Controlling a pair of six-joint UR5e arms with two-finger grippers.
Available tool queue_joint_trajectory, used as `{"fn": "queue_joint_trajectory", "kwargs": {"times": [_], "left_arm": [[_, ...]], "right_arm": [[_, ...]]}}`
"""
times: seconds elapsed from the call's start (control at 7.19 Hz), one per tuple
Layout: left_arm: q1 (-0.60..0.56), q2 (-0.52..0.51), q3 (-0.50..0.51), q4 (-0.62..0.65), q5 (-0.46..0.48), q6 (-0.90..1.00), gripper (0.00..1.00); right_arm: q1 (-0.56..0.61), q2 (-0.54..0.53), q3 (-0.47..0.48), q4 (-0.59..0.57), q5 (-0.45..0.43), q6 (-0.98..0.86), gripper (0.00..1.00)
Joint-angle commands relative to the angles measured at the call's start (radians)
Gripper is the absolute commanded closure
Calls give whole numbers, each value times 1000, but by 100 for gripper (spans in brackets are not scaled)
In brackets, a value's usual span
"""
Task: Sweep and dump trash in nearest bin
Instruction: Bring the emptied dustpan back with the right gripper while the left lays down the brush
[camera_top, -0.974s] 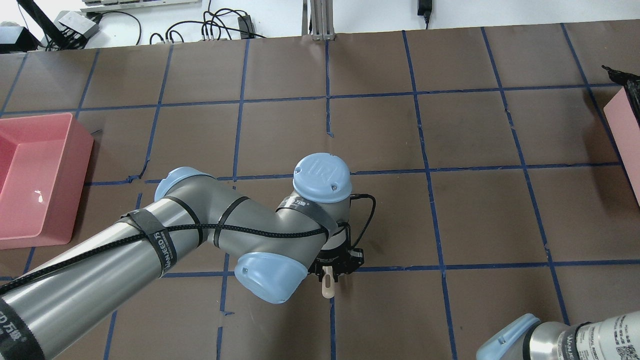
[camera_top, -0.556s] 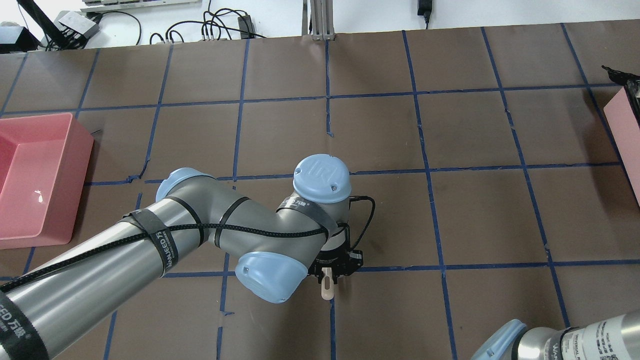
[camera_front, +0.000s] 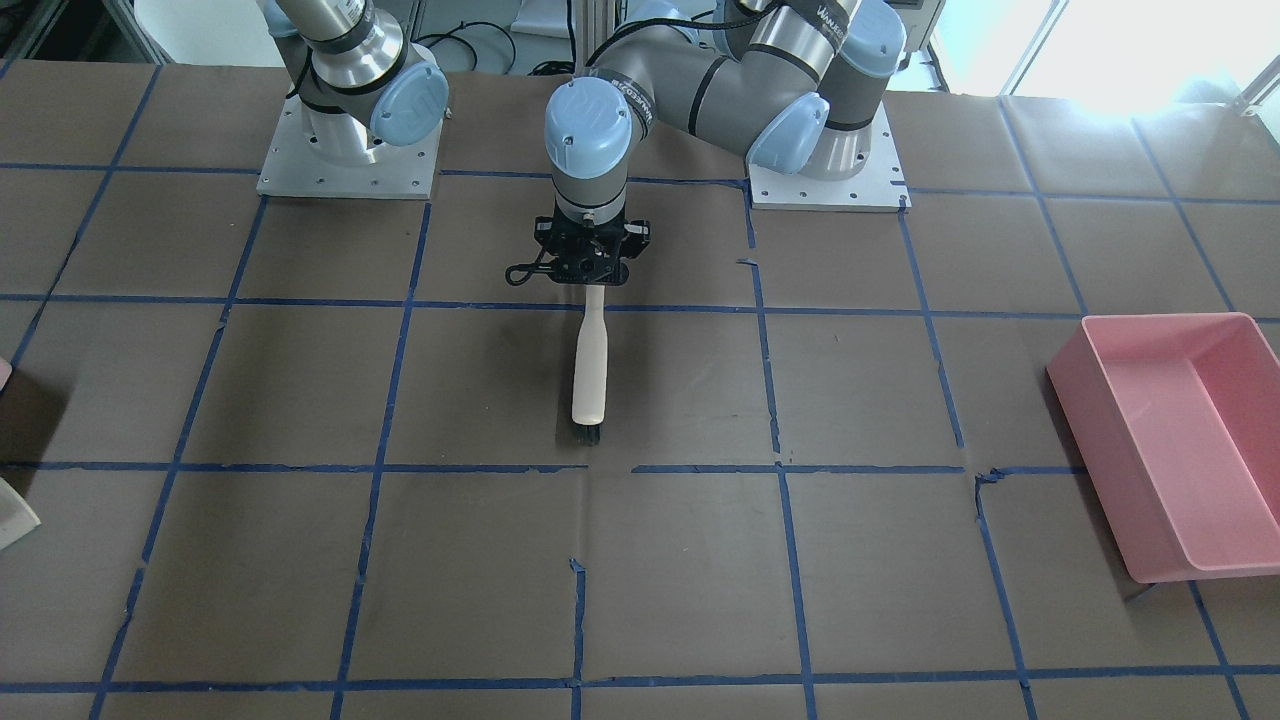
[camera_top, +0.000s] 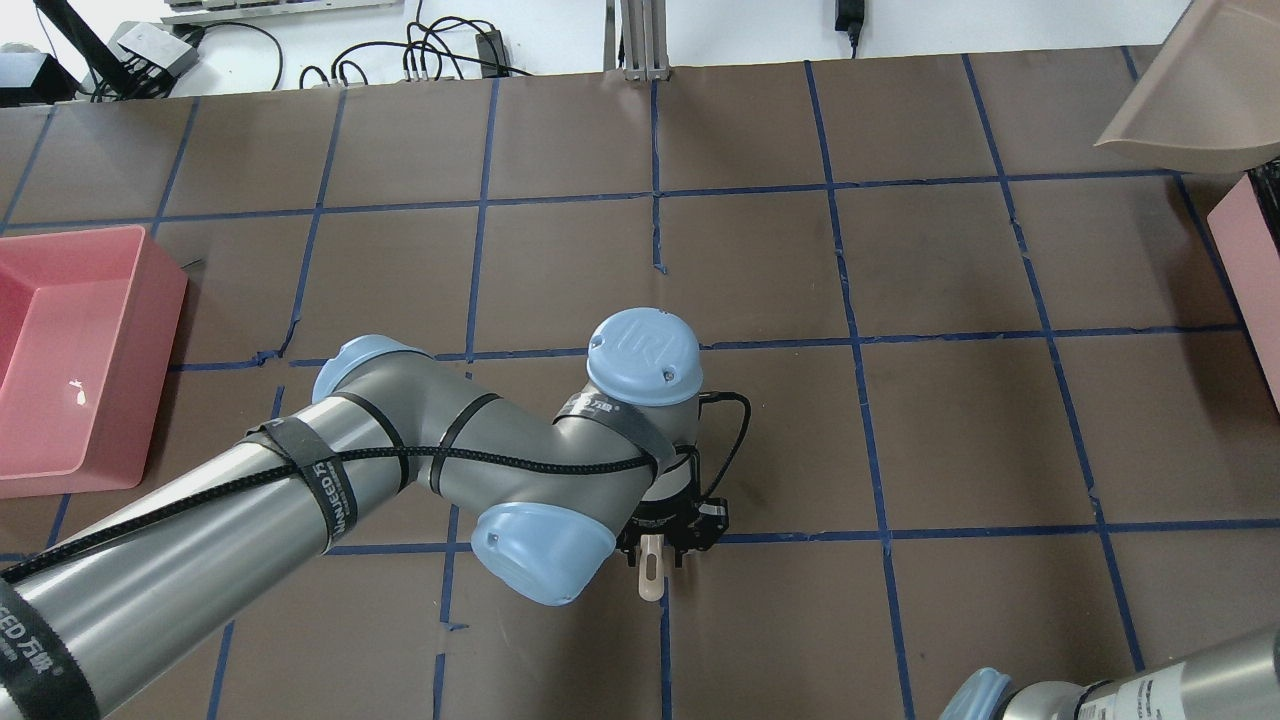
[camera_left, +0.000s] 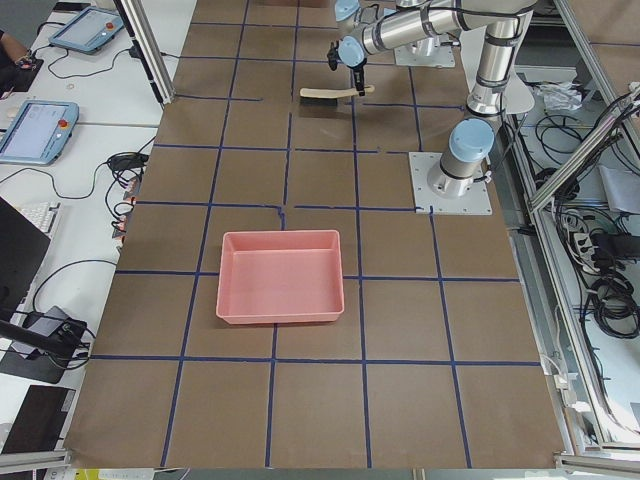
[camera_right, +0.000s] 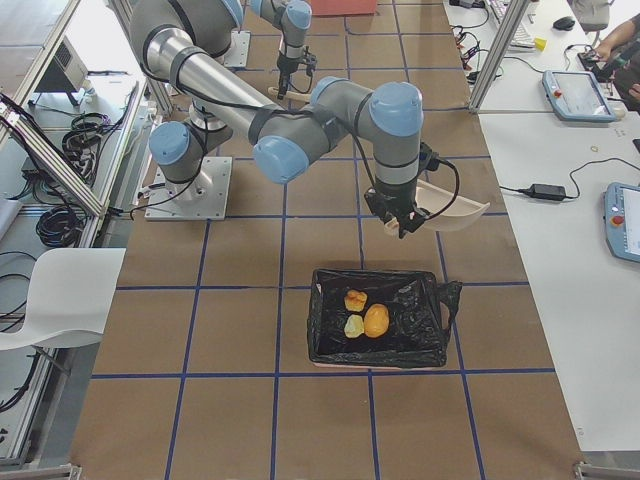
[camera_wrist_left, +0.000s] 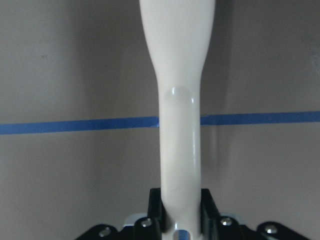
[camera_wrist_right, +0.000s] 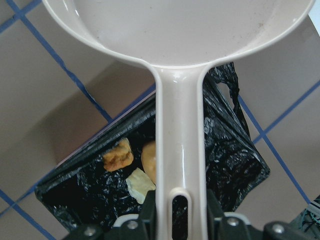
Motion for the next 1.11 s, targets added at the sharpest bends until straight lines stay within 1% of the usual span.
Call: {"fn": "queue_joint_trajectory", "kwargs": {"times": [0.0,0.14,0.28,0.42,0.56,0.7,0.83,0.97], "left_arm": [[0,3,2,1,-1,0,23],[0,3,4,1,-1,0,22],[5,18,8,3,-6,0,16],[26,33,36,-5,-6,2,16],[62,48,101,-67,-15,3,16],[86,68,210,-185,-18,50,16],[128,69,314,-342,-15,137,16],[176,70,390,-440,-13,216,16]], "right_arm": [[100,-24,79,-37,-1,157,100],[145,-24,92,-50,-1,223,100],[192,-18,101,-56,-3,298,100],[227,-18,113,-60,-7,359,100],[267,-21,136,-60,-9,434,100],[309,-18,150,-85,-28,488,100],[362,-16,171,-97,-36,580,100],[408,-21,190,-100,-38,655,100]]}}
